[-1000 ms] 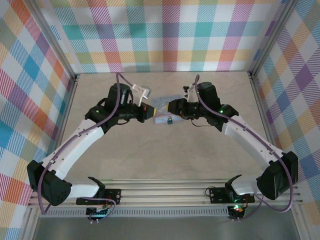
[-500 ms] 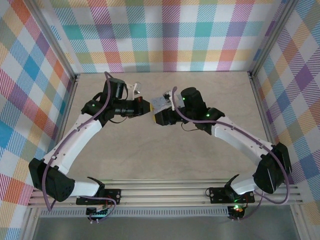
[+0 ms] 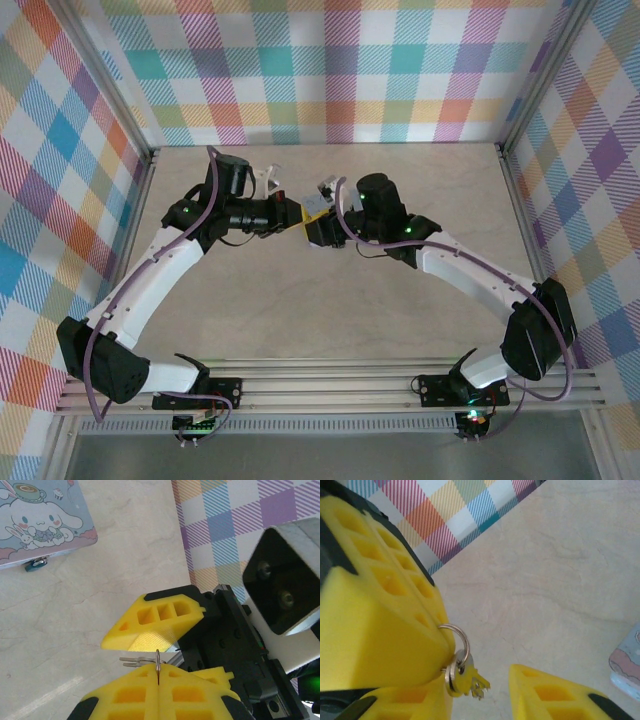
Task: Unlock a padlock with a key
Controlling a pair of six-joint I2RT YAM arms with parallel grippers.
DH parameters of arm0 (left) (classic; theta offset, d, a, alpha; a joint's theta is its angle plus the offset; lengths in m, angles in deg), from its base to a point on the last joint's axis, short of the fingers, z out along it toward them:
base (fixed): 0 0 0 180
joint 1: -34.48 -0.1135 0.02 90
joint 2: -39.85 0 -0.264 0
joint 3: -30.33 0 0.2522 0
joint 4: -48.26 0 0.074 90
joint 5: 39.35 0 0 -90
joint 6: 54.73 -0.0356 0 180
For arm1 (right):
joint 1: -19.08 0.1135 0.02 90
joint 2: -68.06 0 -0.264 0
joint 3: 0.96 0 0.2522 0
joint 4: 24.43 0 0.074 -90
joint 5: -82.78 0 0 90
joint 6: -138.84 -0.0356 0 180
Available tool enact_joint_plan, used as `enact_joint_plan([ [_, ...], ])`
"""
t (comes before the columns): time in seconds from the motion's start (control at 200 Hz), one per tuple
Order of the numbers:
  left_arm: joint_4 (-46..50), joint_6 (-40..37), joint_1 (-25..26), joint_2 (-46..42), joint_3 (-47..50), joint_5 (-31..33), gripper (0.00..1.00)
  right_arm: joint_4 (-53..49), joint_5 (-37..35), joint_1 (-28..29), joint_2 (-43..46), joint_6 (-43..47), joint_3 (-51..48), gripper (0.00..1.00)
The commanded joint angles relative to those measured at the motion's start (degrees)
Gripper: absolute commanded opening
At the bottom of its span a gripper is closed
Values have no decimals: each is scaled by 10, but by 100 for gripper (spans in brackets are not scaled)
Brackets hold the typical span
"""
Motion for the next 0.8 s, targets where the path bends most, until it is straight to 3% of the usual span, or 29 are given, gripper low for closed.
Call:
enact_joint_plan([
  [0.0, -8, 14, -6, -20, 1, -16, 0, 35, 9, 5, 22, 25, -15, 23],
  [0.195, -7, 15, -8, -27, 7, -18, 0, 8, 12, 6, 42, 52, -20, 1],
  [0.425, -13, -1, -16, -37, 18, -23, 0, -67, 57, 6, 62, 91, -1, 0],
  [0.545, -13, -44, -30, -52, 21, -39, 28, -151, 119, 5, 51, 123, 40, 0],
  [0.615, -17, -77, -42, -63, 24, -58, 40, -201, 156, 3, 39, 138, 66, 0],
  [0.795, -14, -197, -51, -74, 28, -139, 48, -266, 223, -1, 16, 148, 107, 0],
])
